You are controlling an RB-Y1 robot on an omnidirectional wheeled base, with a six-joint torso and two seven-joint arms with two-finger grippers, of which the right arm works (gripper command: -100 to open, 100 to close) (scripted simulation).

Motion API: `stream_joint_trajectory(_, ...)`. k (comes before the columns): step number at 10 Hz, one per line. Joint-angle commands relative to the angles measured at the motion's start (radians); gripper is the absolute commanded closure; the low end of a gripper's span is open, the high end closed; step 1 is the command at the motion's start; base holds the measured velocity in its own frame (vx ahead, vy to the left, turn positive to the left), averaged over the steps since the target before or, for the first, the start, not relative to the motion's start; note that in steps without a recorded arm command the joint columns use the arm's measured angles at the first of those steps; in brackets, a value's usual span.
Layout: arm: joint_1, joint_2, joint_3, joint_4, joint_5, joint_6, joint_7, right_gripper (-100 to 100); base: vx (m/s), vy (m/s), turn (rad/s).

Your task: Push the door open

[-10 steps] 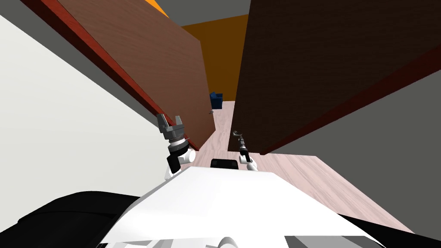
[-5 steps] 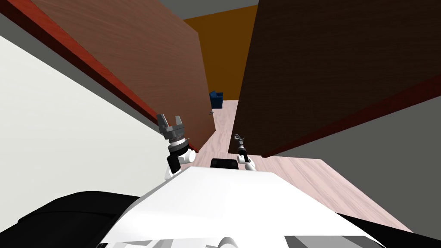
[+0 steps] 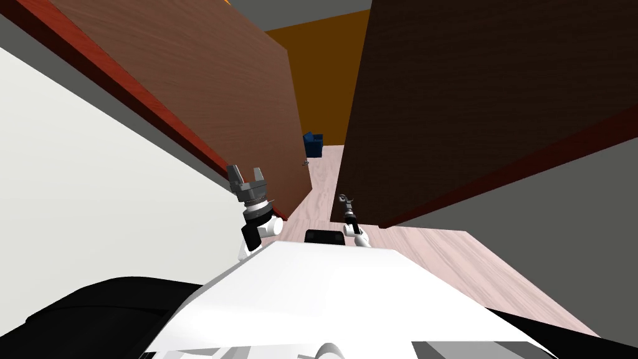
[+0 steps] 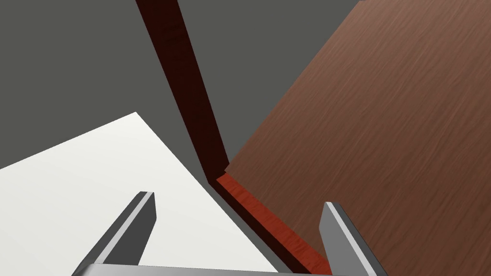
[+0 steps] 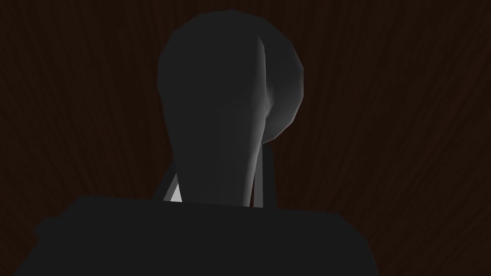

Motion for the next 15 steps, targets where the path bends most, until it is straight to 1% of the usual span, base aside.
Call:
stream_joint_trajectory(1, -0.001, -0.011, -0.009, 0.0, -0.005, 0.0, 0.004, 100, 0.099, 0.01, -0.025)
stream_joint_trajectory(4, -0.002, -0.027, -0.026, 0.0, -0.014, 0.001, 0.01, 100, 0.161, 0.042, -0.032)
stream_joint_trajectory(5, -0.002, -0.027, -0.026, 0.0, -0.014, 0.001, 0.01, 100, 0.117, 0.04, -0.011)
stream_joint_trajectory(6, -0.002, -0.037, -0.039, 0.001, -0.021, 0.001, 0.015, 100, 0.136, 0.04, -0.033)
stream_joint_trajectory(10, -0.005, -0.06, -0.083, 0.001, -0.045, 0.002, 0.032, 100, 0.201, 0.062, -0.08)
stream_joint_trajectory(11, -0.006, -0.064, -0.096, 0.002, -0.052, 0.002, 0.037, 100, 0.236, 0.073, -0.047)
stream_joint_trajectory(12, -0.006, -0.064, -0.096, 0.002, -0.052, 0.002, 0.037, 100, 0.143, 0.034, -0.037)
stream_joint_trajectory(13, -0.007, -0.067, -0.115, 0.002, -0.063, 0.003, 0.044, 100, 0.13, 0.031, -0.108)
stream_joint_trajectory(15, -0.007, -0.067, -0.115, 0.002, -0.063, 0.003, 0.044, 100, 0.09, 0.025, -0.012)
